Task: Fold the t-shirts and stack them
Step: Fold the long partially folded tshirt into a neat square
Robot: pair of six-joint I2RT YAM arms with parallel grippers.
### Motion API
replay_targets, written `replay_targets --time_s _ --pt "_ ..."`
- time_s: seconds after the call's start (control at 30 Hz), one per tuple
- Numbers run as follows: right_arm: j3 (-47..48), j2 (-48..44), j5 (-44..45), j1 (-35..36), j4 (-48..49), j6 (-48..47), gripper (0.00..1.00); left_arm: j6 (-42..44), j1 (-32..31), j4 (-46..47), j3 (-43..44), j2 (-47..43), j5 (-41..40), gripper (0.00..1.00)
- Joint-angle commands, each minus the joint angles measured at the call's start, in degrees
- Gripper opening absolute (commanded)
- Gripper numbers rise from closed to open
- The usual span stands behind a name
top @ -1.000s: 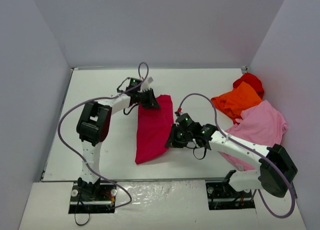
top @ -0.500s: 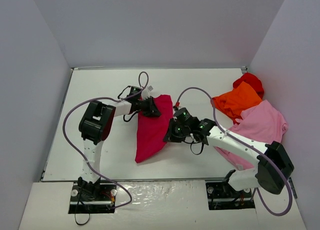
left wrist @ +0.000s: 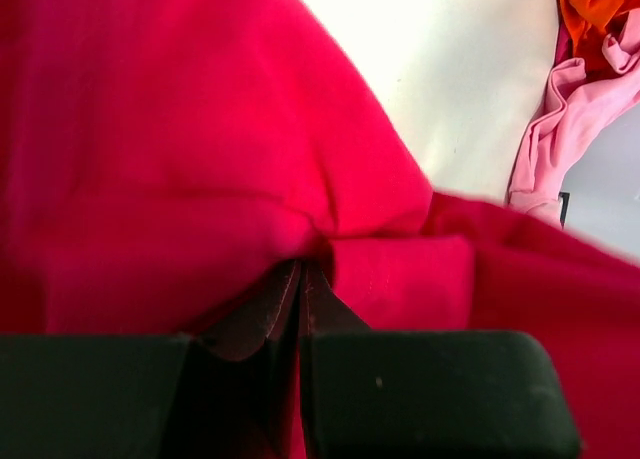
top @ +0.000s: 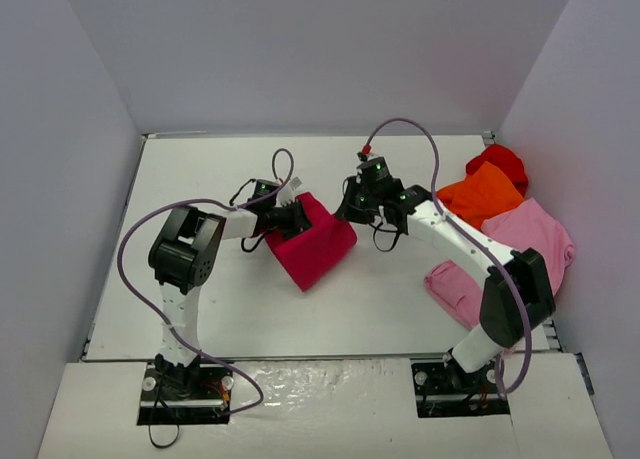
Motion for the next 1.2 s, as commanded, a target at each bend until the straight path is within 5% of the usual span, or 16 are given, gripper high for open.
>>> replay_targets --time_s 0.0,0.3,0.8,1.17 --pt "7.5 5.0 -0.2 -1.9 5.3 -3.0 0.00 0.9 -0.3 -0.7 -2.7 -2.2 -2.6 0.00" --pt "16.0 13.8 -8.6 -2.3 7.2 -2.3 0.00 -0.2 0.1 0.2 -6.8 -6.1 -6.8 0.00" --pt "18.7 16.5 -13.9 -2.2 9.1 -2.0 0.00 8.8 0.7 -30.7 -1.6 -42.4 -42.5 0.03" --pt "22.8 19.7 -19.2 -1.6 9.3 -1.6 0.00 5.8 8.5 -39.6 -9.6 -50.3 -46.8 0.05"
